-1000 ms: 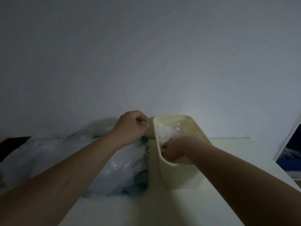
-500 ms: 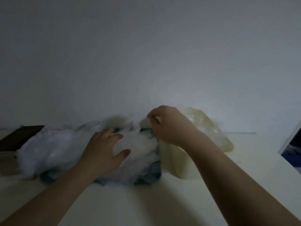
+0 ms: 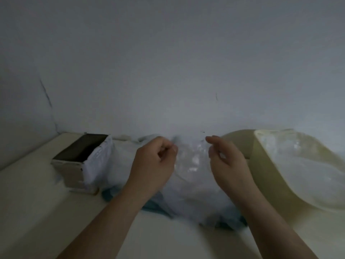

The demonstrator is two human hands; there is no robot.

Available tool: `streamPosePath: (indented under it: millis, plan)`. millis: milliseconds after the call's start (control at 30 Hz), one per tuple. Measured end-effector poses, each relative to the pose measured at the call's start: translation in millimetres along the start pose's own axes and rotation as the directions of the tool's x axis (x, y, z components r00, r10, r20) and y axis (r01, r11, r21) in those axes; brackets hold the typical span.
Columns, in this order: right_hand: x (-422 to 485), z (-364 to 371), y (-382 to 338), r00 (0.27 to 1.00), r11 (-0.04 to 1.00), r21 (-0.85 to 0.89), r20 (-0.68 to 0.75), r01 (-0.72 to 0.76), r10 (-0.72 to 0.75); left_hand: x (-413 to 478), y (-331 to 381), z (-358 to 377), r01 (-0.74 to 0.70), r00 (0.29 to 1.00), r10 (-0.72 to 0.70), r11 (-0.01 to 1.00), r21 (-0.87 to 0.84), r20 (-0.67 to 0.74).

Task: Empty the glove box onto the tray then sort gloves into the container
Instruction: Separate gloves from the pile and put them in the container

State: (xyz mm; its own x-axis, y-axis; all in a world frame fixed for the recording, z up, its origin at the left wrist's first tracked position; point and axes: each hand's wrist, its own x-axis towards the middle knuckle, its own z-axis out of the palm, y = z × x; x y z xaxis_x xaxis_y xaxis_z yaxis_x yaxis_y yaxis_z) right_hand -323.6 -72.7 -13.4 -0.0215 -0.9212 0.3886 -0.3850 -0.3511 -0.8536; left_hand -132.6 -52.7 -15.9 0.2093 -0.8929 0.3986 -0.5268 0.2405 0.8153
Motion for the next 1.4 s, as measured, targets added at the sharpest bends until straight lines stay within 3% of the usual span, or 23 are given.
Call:
streamPosePath:
  millis: [67,133,200,267,367,467,567,667,700,767,833,967,1033,1133,1167,1233,1300,1400]
  plan:
    - [-1.4,-4.5,-10.0,0.998,0.988,0.147,0.033,-0.056,0.051,1.4,15.3,-3.4,0.128,0.992,-0.125,0.968,-0.216,0.029]
    - [-3.9,-8.4,-15.6,0.972,0.943,0.287,0.208,-0.171,0.113,0.8,25.9,-6.0,0.302,0.953,-0.285,0.875,-0.378,0.103]
    - [-7.9,-9.1,-19.3,0.927,0.905,0.353,0.360,-0.238,0.103,-2.2,31.0,-8.8,0.434,0.901,-0.382,0.792,-0.430,0.206]
    - [-10.8,-7.4,-21.6,0.902,0.902,0.376,0.431,-0.212,0.033,-5.6,28.0,-9.6,0.513,0.855,-0.395,0.737,-0.441,0.335]
    - [-11.5,-6.3,-21.6,0.905,0.849,0.439,0.414,-0.293,0.098,-8.4,22.6,-11.7,0.607,0.759,-0.382,0.708,-0.361,0.528]
    - [-9.0,-3.2,-8.5,0.902,0.823,0.398,0.318,-0.406,0.291,-6.4,19.3,-11.4,0.680,0.695,-0.411,0.643,-0.353,0.590]
    - [-5.2,0.1,-6.4,0.892,0.755,0.475,0.239,-0.452,0.384,-1.4,15.9,-15.9,0.668,0.718,-0.383,0.613,-0.422,0.581]
    - [-3.5,0.0,-6.6,0.886,0.683,0.585,0.149,-0.437,0.439,-0.7,8.3,-20.8,0.675,0.704,-0.234,0.516,-0.528,0.671]
    - [-3.1,-0.6,-6.1,0.881,0.657,0.620,0.129,-0.429,0.454,-1.6,5.3,-21.2,0.663,0.693,-0.181,0.540,-0.519,0.698]
    - [-2.3,-2.0,-4.5,0.871,0.612,0.679,0.086,-0.407,0.483,-5.8,3.3,-17.6,0.593,0.684,-0.141,0.679,-0.433,0.716]
    - [-0.9,-2.6,-1.7,0.865,0.587,0.713,0.054,-0.383,0.499,-11.0,6.5,-10.5,0.568,0.721,-0.209,0.725,-0.390,0.661]
    - [-0.1,2.4,4.6,0.879,0.534,0.745,0.145,-0.400,0.455,-7.4,6.4,-4.0,0.588,0.805,-0.361,0.591,-0.552,0.471]
    - [1.2,2.4,5.1,0.878,0.544,0.734,0.148,-0.406,0.455,-0.4,4.7,-10.2,0.545,0.837,-0.400,0.536,-0.645,0.374]
    - [6.1,-5.2,2.5,0.846,0.597,0.712,-0.006,-0.371,0.533,12.3,-4.9,-23.5,0.485,0.857,-0.438,0.511,-0.710,0.270]
    - [5.6,-11.6,-2.5,0.853,0.682,0.653,-0.105,-0.328,0.510,14.0,-7.3,-28.0,0.484,0.863,-0.426,0.538,-0.690,0.274]
    - [0.1,-25.5,-19.5,0.946,0.913,0.367,-0.192,-0.177,0.260,13.2,-9.8,-36.0,0.505,0.863,-0.365,0.630,-0.590,0.348]
    - [-10.3,-37.9,-42.1,0.999,0.985,0.166,0.026,-0.041,0.037,6.9,-7.8,-37.8,0.524,0.819,-0.211,0.654,-0.546,0.534]
    - [-15.2,-38.7,-47.1,0.897,0.978,0.162,0.438,-0.135,0.052,-0.9,-2.2,-34.5,0.535,0.660,0.051,0.668,-0.517,0.749]
